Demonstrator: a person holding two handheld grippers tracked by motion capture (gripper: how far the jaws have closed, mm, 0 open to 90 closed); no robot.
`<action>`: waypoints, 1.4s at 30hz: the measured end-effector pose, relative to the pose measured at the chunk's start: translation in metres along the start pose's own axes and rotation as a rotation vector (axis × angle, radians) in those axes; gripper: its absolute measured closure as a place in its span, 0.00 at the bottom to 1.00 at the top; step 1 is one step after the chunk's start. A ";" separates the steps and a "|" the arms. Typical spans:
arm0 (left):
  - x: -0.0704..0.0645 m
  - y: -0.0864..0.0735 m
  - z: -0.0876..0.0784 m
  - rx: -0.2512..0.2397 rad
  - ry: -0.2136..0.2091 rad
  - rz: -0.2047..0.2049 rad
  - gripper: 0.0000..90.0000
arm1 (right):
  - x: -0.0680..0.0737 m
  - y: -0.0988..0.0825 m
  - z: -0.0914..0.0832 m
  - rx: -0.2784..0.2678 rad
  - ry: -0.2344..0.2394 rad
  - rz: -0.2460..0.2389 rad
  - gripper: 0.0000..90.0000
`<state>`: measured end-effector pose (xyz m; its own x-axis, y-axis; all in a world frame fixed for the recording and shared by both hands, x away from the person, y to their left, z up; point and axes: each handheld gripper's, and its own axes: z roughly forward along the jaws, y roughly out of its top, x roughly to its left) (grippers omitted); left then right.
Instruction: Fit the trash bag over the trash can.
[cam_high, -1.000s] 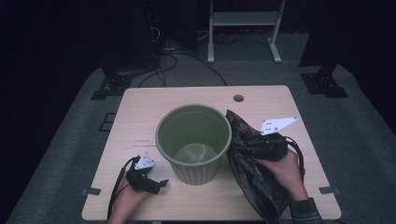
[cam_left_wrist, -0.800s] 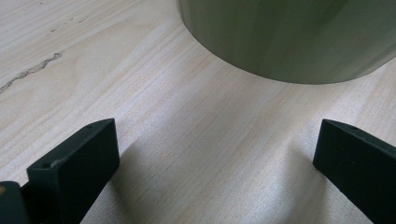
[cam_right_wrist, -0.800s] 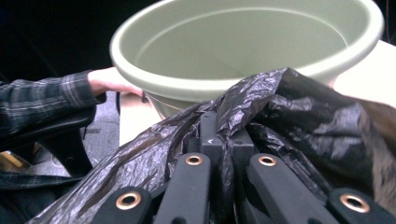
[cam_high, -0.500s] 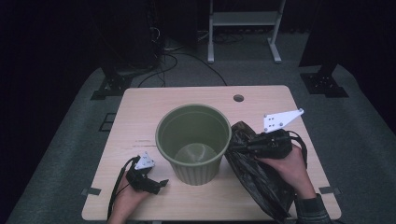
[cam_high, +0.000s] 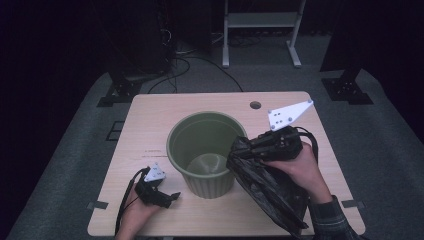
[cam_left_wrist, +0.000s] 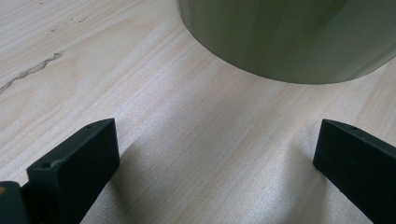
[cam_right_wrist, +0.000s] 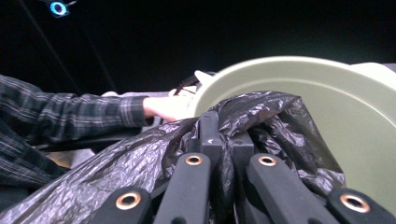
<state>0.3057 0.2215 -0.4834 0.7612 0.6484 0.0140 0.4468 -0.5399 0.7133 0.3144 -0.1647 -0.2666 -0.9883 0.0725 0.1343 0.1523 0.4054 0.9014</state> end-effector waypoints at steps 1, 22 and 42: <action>0.000 0.000 0.000 0.000 0.000 0.000 0.00 | -0.001 0.004 0.003 0.004 0.008 -0.005 0.98; 0.000 0.000 0.000 0.000 -0.004 0.003 0.00 | -0.023 0.066 0.082 0.008 0.210 -0.010 0.98; -0.001 0.000 0.000 -0.001 -0.007 0.010 0.00 | -0.036 0.094 0.158 -0.025 0.341 0.005 0.98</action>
<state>0.3054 0.2209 -0.4834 0.7687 0.6395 0.0159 0.4392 -0.5457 0.7137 0.3665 0.0153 -0.2516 -0.9348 -0.2366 0.2647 0.1607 0.3828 0.9097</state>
